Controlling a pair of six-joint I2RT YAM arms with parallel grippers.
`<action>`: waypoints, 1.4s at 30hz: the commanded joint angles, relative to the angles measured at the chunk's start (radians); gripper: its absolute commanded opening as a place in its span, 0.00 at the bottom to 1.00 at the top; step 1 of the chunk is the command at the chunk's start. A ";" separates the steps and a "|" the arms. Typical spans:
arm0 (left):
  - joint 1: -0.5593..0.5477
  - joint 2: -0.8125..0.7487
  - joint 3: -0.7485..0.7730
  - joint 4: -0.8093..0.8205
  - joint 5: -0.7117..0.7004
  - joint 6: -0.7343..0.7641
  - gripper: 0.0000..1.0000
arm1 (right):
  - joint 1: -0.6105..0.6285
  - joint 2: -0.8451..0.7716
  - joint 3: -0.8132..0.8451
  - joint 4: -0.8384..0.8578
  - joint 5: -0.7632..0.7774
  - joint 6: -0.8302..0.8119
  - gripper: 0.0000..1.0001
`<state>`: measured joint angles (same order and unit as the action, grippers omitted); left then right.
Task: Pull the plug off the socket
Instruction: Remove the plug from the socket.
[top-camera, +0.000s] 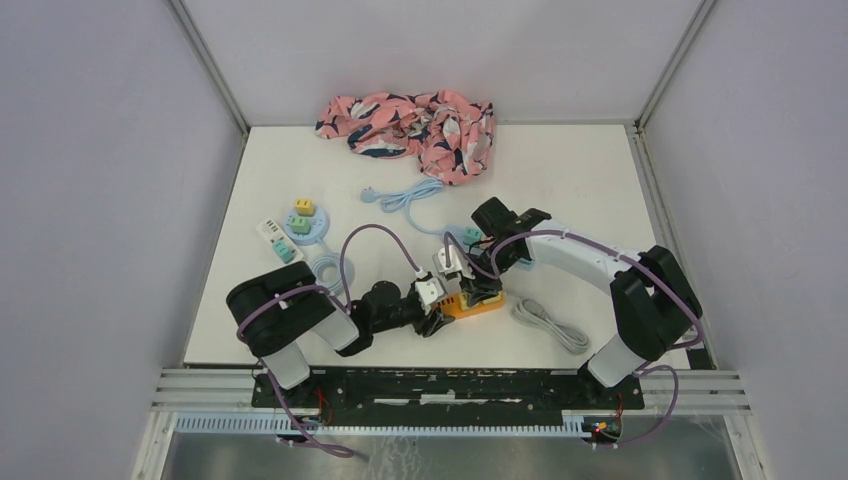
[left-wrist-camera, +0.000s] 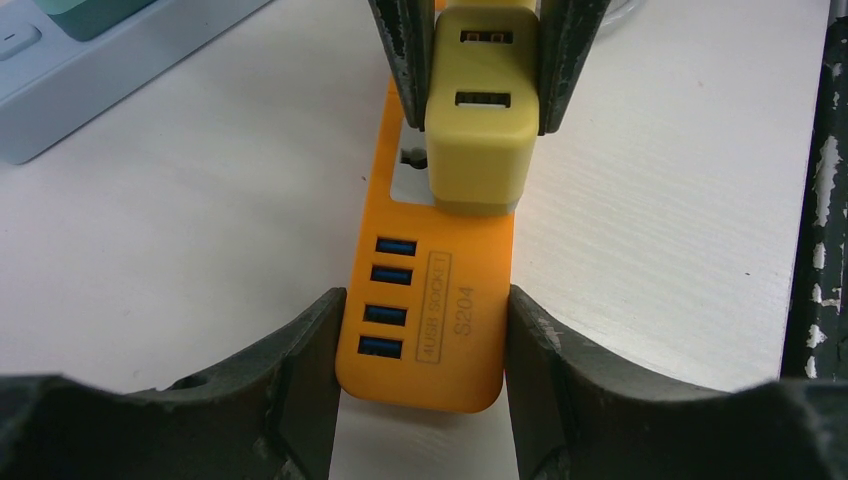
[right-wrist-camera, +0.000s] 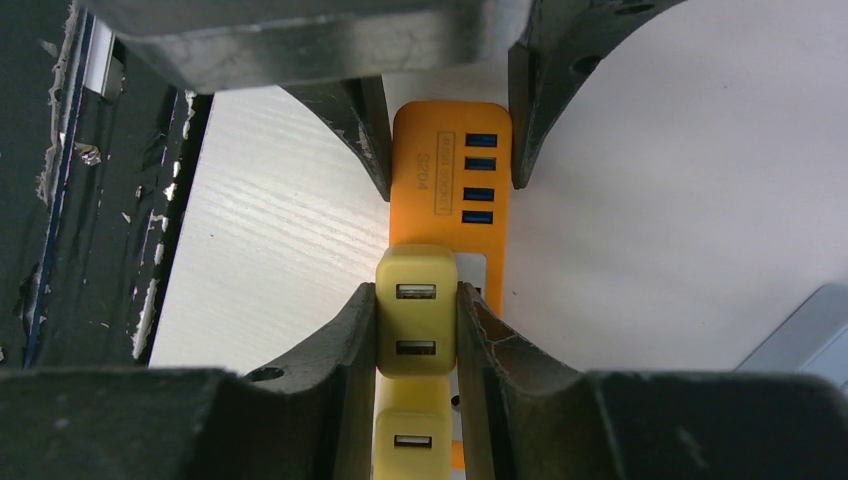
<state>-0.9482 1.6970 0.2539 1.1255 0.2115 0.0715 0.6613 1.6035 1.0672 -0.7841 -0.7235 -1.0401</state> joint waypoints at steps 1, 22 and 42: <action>-0.004 -0.010 -0.007 -0.021 -0.045 -0.018 0.03 | -0.016 -0.053 0.006 0.012 -0.041 -0.027 0.00; -0.004 -0.010 -0.025 -0.002 -0.052 -0.029 0.03 | -0.051 -0.119 -0.025 0.137 -0.108 0.109 0.00; -0.002 -0.165 -0.058 0.013 -0.068 -0.156 0.79 | -0.332 -0.160 0.135 -0.046 -0.473 0.258 0.00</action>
<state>-0.9512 1.6115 0.2054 1.1110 0.1703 -0.0189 0.3939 1.4811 1.1645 -0.8761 -1.0641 -0.9310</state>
